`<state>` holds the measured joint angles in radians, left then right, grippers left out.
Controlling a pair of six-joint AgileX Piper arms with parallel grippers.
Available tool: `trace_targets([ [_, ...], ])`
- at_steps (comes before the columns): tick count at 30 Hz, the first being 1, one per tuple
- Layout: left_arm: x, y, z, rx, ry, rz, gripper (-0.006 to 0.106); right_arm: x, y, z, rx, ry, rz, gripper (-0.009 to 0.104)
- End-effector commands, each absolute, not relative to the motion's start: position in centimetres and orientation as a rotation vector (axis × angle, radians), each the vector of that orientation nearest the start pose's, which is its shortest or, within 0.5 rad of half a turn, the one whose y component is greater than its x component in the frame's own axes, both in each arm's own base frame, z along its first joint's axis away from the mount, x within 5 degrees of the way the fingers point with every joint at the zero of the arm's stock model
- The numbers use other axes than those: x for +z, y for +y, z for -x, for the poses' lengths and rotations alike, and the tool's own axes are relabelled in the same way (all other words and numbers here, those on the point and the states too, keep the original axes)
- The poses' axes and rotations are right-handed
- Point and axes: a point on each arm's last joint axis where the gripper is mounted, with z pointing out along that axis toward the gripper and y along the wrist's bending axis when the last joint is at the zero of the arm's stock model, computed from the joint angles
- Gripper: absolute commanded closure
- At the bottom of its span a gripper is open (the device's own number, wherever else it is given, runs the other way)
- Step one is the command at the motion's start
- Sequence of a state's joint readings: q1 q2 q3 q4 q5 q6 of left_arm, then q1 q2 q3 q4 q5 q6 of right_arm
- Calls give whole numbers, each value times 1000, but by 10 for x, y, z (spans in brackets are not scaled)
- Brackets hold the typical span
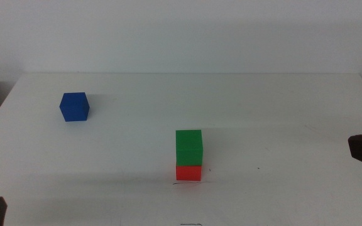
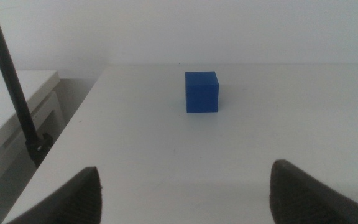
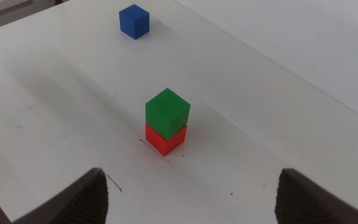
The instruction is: Stack red cubes first, then green, then blue cubes in a specific spot.
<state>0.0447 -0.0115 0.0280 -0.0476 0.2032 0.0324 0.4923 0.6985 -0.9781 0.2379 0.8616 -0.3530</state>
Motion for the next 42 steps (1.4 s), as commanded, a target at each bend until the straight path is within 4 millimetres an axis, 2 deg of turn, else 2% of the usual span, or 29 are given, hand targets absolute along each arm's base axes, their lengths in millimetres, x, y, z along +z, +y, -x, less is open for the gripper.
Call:
trace_targets([
  [1,195,2,-55,8,1614,47,10,416,67,-95,361,1818,759,19],
  [3,204,1,-61,-37,1663,90,10,416,67,-95,361,1818,759,19],
  [7,247,0,-82,-97,1789,128,10,416,67,-95,361,1818,759,19],
  [9,271,-1,-100,-90,1910,104,10,416,67,-95,361,1818,759,19],
  [13,305,-2,-134,-103,2154,92,10,416,67,-95,361,1818,759,19],
  [16,320,-3,-156,-120,2321,86,10,416,67,-95,361,1818,759,19],
  [21,332,-3,-192,-130,2557,72,10,416,67,-95,361,1818,759,19],
  [26,343,-2,-224,-103,2577,-14,10,416,67,-95,361,1818,759,19],
  [31,346,-4,-254,-164,2592,27,10,416,67,-95,361,1818,759,19],
  [37,348,-4,-311,-188,2679,19,10,416,67,-95,361,1818,759,19],
  [42,337,0,-361,-157,2718,6,10,416,67,-95,361,1818,759,19],
])
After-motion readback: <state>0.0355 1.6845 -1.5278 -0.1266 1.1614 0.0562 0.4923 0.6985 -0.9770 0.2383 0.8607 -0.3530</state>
